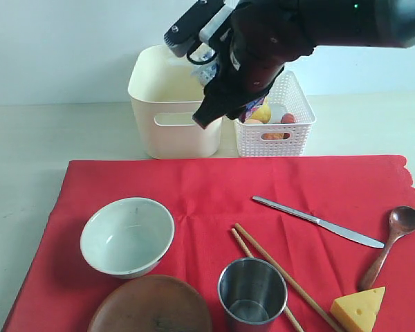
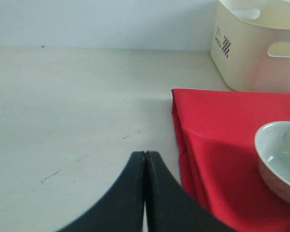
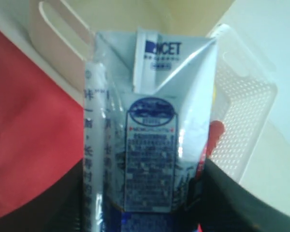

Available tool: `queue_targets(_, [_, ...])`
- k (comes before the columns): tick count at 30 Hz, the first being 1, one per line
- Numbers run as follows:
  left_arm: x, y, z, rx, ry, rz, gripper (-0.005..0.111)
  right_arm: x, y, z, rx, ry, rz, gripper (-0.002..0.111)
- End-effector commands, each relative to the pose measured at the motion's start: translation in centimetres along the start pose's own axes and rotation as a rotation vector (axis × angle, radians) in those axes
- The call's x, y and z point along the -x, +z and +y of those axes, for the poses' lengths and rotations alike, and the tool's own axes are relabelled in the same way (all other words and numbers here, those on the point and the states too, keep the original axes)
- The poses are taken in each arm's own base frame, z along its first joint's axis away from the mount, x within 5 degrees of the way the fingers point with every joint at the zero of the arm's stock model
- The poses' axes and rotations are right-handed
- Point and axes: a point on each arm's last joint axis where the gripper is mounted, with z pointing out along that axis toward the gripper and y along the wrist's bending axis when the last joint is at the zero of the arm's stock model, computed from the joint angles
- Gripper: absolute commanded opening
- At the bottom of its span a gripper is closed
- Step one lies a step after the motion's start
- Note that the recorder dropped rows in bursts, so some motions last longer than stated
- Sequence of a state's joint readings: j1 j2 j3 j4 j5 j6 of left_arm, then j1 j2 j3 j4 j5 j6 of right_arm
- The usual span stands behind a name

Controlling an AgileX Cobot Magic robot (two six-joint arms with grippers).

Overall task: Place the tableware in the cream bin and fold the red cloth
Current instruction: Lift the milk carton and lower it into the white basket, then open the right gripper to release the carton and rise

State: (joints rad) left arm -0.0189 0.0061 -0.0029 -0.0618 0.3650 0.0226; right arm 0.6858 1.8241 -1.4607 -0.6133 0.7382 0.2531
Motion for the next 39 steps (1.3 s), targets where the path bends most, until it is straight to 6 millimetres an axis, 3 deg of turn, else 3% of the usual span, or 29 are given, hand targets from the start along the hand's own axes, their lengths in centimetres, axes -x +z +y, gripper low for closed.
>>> queue_targets(1, [0.0, 0.0, 0.0, -0.005, 0.001, -0.016, 0.000, 0.0, 0.1, -3.3, -0.047, 0.089, -0.070, 0.000])
queue_targets(5, [0.0, 0.0, 0.0, -0.005, 0.001, -0.016, 0.000, -0.7, 1.5, -6.4, -0.060, 0.196, -0.118, 0.000])
queue_targets(10, [0.0, 0.0, 0.0, -0.005, 0.001, -0.016, 0.000, -1.3, 3.2, -8.9, -0.054, 0.282, -0.191, 0.000])
queue_targets(15, [0.0, 0.0, 0.0, -0.005, 0.001, -0.016, 0.000, -3.0, 7.3, -11.5, -0.049, 0.365, -0.252, 0.000])
queue_targets(19, [0.0, 0.0, 0.0, -0.005, 0.001, -0.016, 0.000, -3.9, 10.7, -12.1, -0.044, 0.387, -0.256, 0.000])
queue_targets(22, [0.0, 0.0, 0.0, -0.005, 0.001, -0.016, 0.000, -3.3, 13.0, -12.7, -0.055, 0.416, -0.227, 0.000])
queue_targets(27, [0.0, 0.0, 0.0, -0.005, 0.001, -0.016, 0.000, -3.0, 16.6, -13.4, -0.104, 0.394, -0.061, 0.000])
queue_targets(39, [0.0, 0.0, 0.0, -0.005, 0.001, -0.016, 0.000, -3.5, 18.9, -12.1, 0.004, 0.419, 0.076, 0.000])
